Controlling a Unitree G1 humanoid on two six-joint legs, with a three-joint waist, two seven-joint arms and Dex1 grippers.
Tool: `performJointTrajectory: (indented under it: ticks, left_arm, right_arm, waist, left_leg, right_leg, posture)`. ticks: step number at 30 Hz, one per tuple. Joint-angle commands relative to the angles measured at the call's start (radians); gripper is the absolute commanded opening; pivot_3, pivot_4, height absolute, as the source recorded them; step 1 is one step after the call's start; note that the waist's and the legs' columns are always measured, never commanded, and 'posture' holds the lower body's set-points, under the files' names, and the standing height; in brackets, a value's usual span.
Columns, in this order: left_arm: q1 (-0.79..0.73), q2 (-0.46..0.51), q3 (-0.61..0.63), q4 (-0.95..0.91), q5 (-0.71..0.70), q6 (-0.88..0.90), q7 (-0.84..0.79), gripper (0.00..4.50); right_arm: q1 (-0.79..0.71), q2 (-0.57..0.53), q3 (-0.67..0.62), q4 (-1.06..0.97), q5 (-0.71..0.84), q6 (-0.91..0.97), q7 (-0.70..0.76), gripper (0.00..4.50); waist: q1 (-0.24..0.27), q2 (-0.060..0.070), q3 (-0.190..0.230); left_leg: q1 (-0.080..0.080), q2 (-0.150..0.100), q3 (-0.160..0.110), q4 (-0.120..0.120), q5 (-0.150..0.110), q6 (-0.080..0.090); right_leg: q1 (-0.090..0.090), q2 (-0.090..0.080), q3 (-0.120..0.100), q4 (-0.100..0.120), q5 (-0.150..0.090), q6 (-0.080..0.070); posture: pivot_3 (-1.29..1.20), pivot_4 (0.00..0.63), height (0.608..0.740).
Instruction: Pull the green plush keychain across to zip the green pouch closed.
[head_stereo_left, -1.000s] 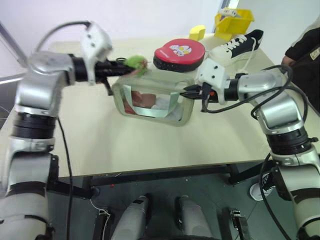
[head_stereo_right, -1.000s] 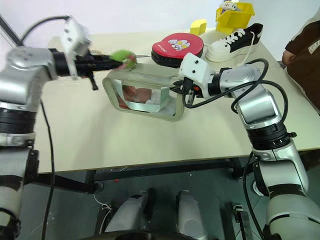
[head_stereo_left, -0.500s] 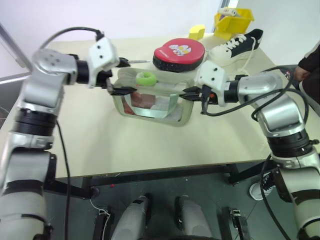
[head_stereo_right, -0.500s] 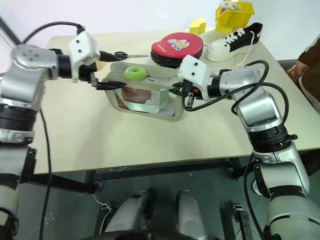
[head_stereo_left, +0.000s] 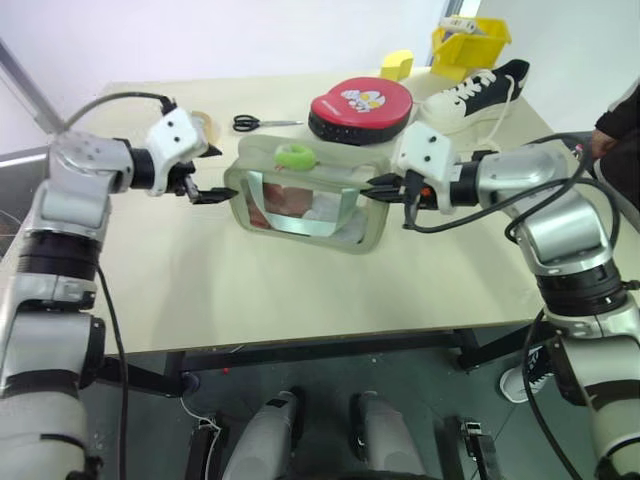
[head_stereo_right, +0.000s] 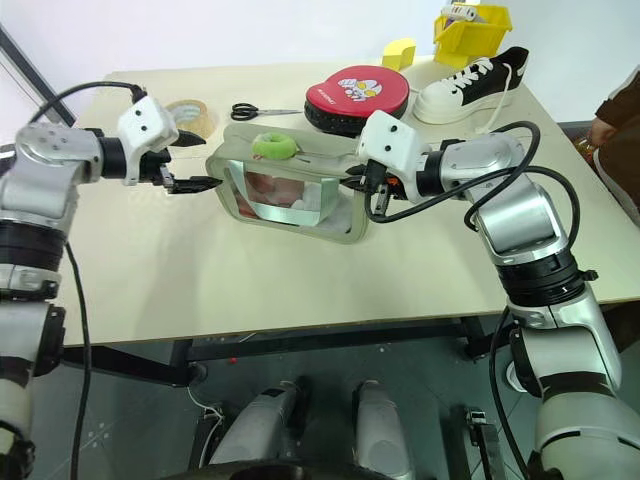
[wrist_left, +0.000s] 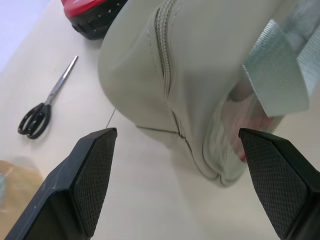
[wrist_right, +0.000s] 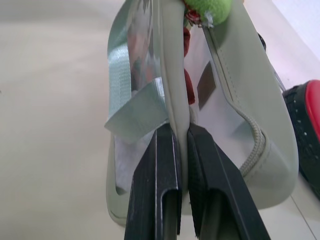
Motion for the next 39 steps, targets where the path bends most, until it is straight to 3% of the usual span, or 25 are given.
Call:
performJointTrajectory:
  ticks: [1, 7, 8, 18, 25, 28, 34, 35, 39]
  left_arm:
    - [-0.029, 0.008, 0.039, -0.019, -0.022, -0.01, -0.016, 3.32]
    - [-0.011, 0.016, 0.056, -0.071, -0.046, 0.034, -0.047, 0.24]
    - [-0.004, 0.022, 0.056, -0.085, -0.047, 0.042, -0.053, 0.09]
    - [0.142, 0.064, 0.111, -0.45, -0.149, 0.35, -0.034, 0.09]
    - [0.251, 0.088, 0.1, -0.571, -0.139, 0.39, 0.001, 0.09]
    - [0.259, 0.095, 0.083, -0.537, -0.108, 0.348, 0.016, 0.0]
    - [0.25, 0.1, 0.078, -0.521, -0.115, 0.322, 0.011, 0.0]
    - [0.248, 0.101, 0.076, -0.518, -0.115, 0.318, 0.009, 0.0]
    - [0.237, 0.099, 0.071, -0.504, -0.113, 0.307, 0.006, 0.0]
  right_arm:
    - [-0.019, -0.007, -0.015, -0.029, 0.007, -0.004, 0.001, 0.0]
    - [-0.017, -0.006, -0.019, -0.02, 0.004, -0.008, -0.008, 0.0]
    - [-0.02, -0.004, -0.02, -0.015, 0.003, -0.011, -0.009, 0.0]
    - [-0.087, 0.014, -0.019, 0.126, -0.035, -0.105, -0.032, 0.0]
    - [-0.104, -0.001, 0.003, 0.225, -0.081, -0.192, -0.004, 0.0]
    - [-0.096, -0.016, 0.004, 0.202, -0.063, -0.161, 0.046, 1.09]
    - [-0.218, -0.084, -0.016, 0.247, -0.084, -0.208, 0.126, 4.15]
    - [-0.233, -0.089, -0.015, 0.249, -0.083, -0.215, 0.136, 4.46]
    - [-0.256, 0.026, -0.034, 0.157, 0.014, -0.11, 0.105, 4.46]
  waist:
    - [-0.002, 0.0, 0.0]
    - [0.0, 0.0, 0.0]
    - [0.0, 0.0, 0.0]
    - [-0.002, 0.0, 0.0]
    - [0.001, 0.0, 0.0]
    - [0.001, 0.0, 0.0]
    - [0.0, 0.002, 0.001]
    - [0.0, 0.002, 0.001]
    - [-0.003, 0.001, 0.001]
  left_leg:
    - [0.0, 0.0, 0.0, 0.0, 0.0, 0.0]
    - [0.0, 0.0, 0.0, 0.0, 0.0, 0.0]
    - [0.0, 0.0, 0.0, 0.0, 0.0, 0.0]
    - [0.0, 0.0, 0.0, 0.0, 0.0, 0.0]
    - [0.0, 0.0, 0.0, 0.0, 0.0, 0.0]
    - [0.001, 0.0, 0.0, 0.0, 0.0, 0.0]
    - [0.001, 0.0, 0.0, 0.0, 0.0, 0.0]
    - [0.001, 0.0, 0.0, 0.0, 0.0, 0.0]
    - [0.002, 0.001, 0.0, -0.001, 0.0, 0.0]
  right_leg:
    - [0.0, 0.0, 0.0, 0.0, 0.0, 0.0]
    - [0.0, 0.0, 0.0, 0.0, 0.0, 0.0]
    - [0.0, 0.0, 0.0, 0.0, 0.0, 0.0]
    - [0.0, 0.0, 0.0, 0.001, 0.0, 0.0]
    - [0.0, 0.0, 0.0, 0.0, 0.0, 0.0]
    - [0.001, 0.0, 0.0, 0.0, 0.0, 0.0]
    - [0.001, 0.0, 0.0, 0.0, -0.001, -0.003]
    - [0.001, 0.0, 0.0, 0.0, -0.001, -0.003]
    - [0.001, 0.0, 0.001, 0.0, -0.002, -0.003]
  posture:
    - [0.0, 0.15, 0.74]
    - [0.0, 0.15, 0.74]
    - [0.0, 0.15, 0.74]
    - [0.0, 0.15, 0.74]
    - [0.0, 0.15, 0.74]
    - [0.0, 0.15, 0.74]
    - [0.0, 0.15, 0.74]
    - [0.0, 0.15, 0.74]
    - [0.0, 0.15, 0.74]
